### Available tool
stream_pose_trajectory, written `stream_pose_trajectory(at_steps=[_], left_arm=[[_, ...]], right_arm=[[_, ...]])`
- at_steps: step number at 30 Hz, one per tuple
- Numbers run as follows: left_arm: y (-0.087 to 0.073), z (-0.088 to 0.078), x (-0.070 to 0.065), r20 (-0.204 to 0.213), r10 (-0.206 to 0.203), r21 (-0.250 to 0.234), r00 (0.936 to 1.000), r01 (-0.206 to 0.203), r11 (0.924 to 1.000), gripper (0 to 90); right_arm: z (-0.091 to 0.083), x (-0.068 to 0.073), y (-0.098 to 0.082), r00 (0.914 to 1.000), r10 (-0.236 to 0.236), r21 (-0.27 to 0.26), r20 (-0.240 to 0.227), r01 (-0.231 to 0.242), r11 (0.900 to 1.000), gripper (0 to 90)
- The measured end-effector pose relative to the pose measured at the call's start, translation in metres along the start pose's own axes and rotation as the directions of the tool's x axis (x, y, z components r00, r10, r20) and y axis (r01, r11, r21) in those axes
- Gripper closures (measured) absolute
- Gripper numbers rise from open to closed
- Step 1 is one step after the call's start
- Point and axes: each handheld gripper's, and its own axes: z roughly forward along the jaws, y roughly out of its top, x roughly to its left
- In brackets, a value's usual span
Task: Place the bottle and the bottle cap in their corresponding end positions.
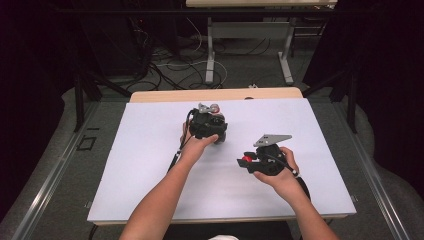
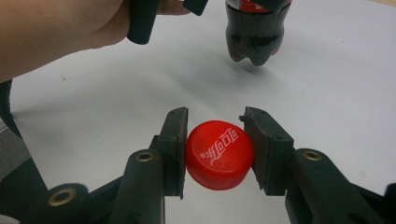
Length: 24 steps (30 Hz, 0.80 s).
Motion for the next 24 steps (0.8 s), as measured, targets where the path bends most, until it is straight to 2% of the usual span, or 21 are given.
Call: stream_pose_trajectory(at_steps=[1,2,3,5,15,21,24], left_arm=[[0.000,0.001,0.000,-0.004,0.006,0.007,1.0000,-0.006,1.0000,29.8],[-0.001,0.004,-0.001,-0.005,-0.015,-0.011,0.9999,0.015,0.9998,29.8],[-0.001,0.005,0.000,-0.005,-0.003,0.000,1.0000,0.003,1.0000,29.8],[-0.002,0.008,-0.001,-0.006,-0.013,0.010,0.9999,0.013,0.9999,29.8],[-0.012,0.013,0.000,-0.007,-0.009,0.021,0.9999,0.009,0.9997,29.7],[-0.017,0.015,0.000,0.000,0.021,0.032,0.9998,-0.021,0.9993,29.7],[-0.019,0.015,0.000,0.004,0.043,0.017,0.9991,-0.043,0.9989,29.6]], right_arm=[[0.000,0.000,0.000,1.0000,0.000,-0.001,0.000,0.000,1.000,60.9],[0.000,0.000,0.000,1.0000,0.001,-0.001,0.000,-0.001,1.000,60.9],[0.000,0.000,0.000,1.0000,0.002,-0.002,0.000,-0.002,1.000,60.9],[0.000,0.000,0.000,1.0000,0.004,-0.007,0.000,-0.004,1.000,60.9],[0.002,-0.002,-0.002,1.0000,-0.003,-0.003,-0.002,0.003,1.000,60.9],[0.006,0.000,-0.003,1.0000,-0.001,0.009,-0.003,0.002,1.000,60.9],[0.008,0.000,-0.004,1.0000,-0.006,0.013,-0.004,0.006,1.000,60.8]])
